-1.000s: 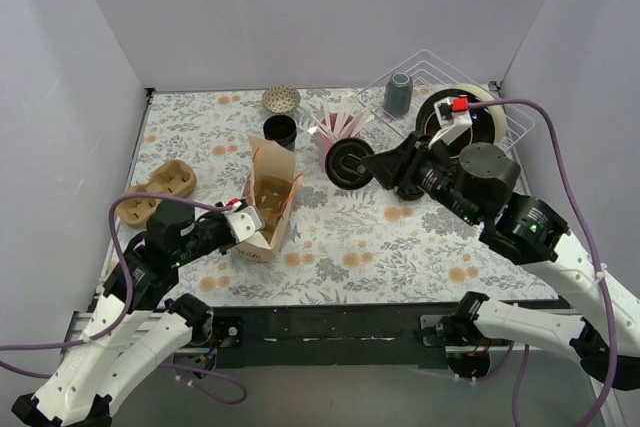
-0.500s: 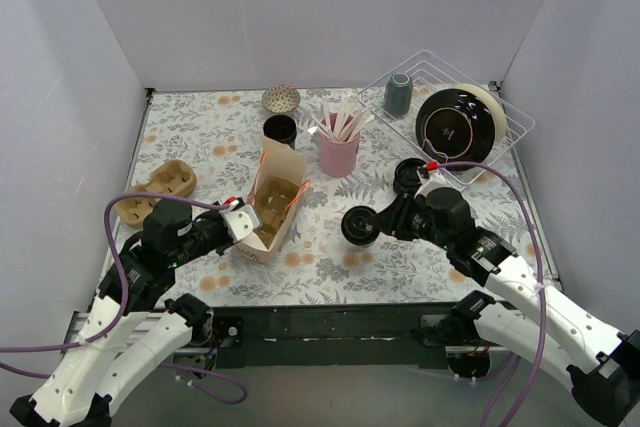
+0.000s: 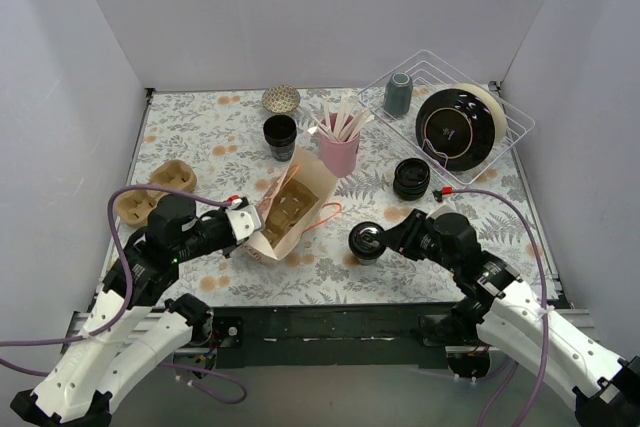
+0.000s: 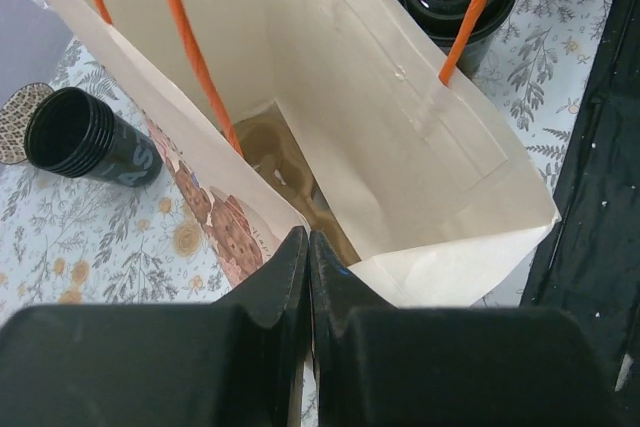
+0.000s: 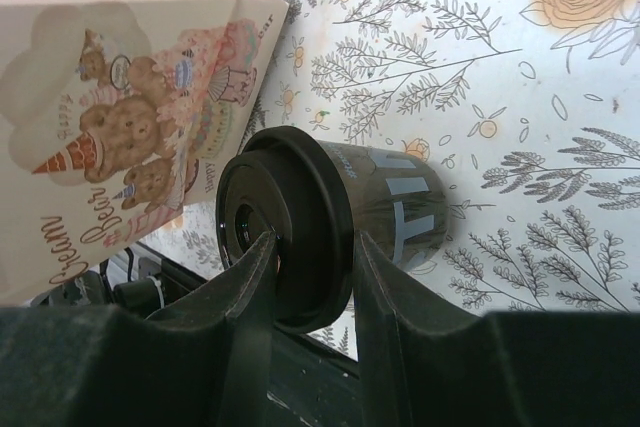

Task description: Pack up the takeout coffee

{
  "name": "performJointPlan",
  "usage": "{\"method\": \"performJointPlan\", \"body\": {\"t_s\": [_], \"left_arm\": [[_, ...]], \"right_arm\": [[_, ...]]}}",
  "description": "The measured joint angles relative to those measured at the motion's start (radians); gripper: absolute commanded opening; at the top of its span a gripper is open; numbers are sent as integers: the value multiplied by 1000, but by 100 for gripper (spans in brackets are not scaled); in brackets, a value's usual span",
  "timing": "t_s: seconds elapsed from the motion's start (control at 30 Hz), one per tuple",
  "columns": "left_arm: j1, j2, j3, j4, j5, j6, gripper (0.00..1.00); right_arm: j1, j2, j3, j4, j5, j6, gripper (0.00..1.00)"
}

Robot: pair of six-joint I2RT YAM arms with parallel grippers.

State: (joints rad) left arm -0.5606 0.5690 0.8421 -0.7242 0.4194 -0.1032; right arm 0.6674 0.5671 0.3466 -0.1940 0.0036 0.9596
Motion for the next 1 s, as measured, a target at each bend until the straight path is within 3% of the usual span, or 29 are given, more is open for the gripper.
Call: {"method": "performJointPlan", "body": {"t_s": [0.1,0.23,0.47,0.7,1.0], "left_arm": [[0,3,0,8,14,-6,4],[0,8,1,23,19,-18,0],[0,11,1,43,34,-20,0],[0,50,1,71,63,19,0],[0,108,1,135,78,55,0]], "right_arm": [[0,-17,3,-33,26,9,57],[0,-11,43,-116,55,4,66],[0,43,273,-315,92,-71,65],[0,183,673,-453,112,-284,65],[-1,526,1049,-447,-106,-626,65]]}}
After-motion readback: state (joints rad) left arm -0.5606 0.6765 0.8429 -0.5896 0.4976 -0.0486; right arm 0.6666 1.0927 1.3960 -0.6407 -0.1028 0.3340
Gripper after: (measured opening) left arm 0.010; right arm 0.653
